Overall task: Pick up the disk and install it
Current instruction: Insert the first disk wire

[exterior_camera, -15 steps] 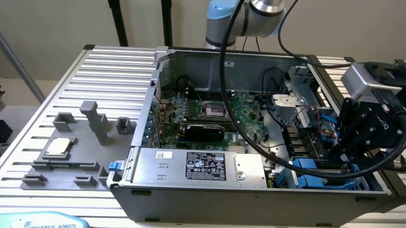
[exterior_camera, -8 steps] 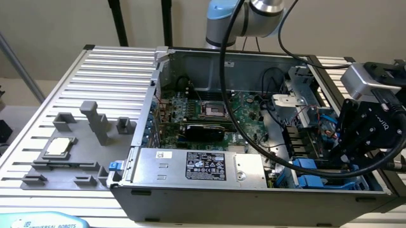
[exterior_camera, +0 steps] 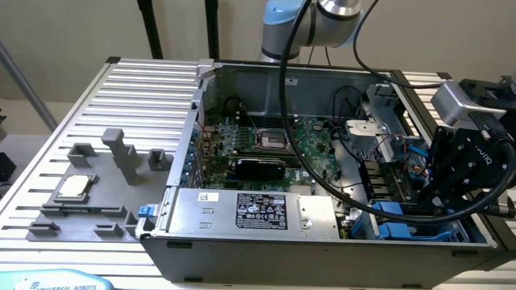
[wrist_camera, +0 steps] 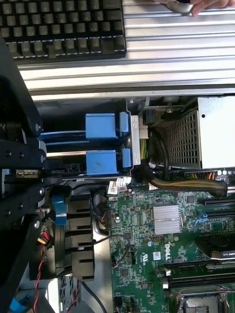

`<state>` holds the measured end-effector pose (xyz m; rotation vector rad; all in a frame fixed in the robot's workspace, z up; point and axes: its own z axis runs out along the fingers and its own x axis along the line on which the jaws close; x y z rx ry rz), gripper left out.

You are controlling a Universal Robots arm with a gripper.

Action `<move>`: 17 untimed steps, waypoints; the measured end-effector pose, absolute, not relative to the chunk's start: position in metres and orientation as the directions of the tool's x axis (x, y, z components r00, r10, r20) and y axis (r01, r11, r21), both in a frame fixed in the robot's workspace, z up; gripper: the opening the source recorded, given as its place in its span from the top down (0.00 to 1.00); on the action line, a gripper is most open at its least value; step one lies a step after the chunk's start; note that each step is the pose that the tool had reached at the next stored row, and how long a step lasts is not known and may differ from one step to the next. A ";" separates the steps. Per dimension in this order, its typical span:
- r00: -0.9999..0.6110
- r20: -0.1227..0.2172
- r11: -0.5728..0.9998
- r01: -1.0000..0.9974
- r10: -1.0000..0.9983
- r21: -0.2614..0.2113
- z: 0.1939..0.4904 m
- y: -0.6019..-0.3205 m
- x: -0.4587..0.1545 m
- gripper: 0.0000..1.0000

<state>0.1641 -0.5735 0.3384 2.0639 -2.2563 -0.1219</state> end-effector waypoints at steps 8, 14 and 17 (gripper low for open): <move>-0.089 0.009 0.089 -0.990 -0.996 0.113 0.336 -0.573 0.166 0.84; -0.089 0.009 0.089 -0.990 -0.996 0.113 0.343 -0.573 0.166 0.75; -0.089 0.009 0.089 -0.990 -0.996 0.113 0.359 -0.573 0.166 0.75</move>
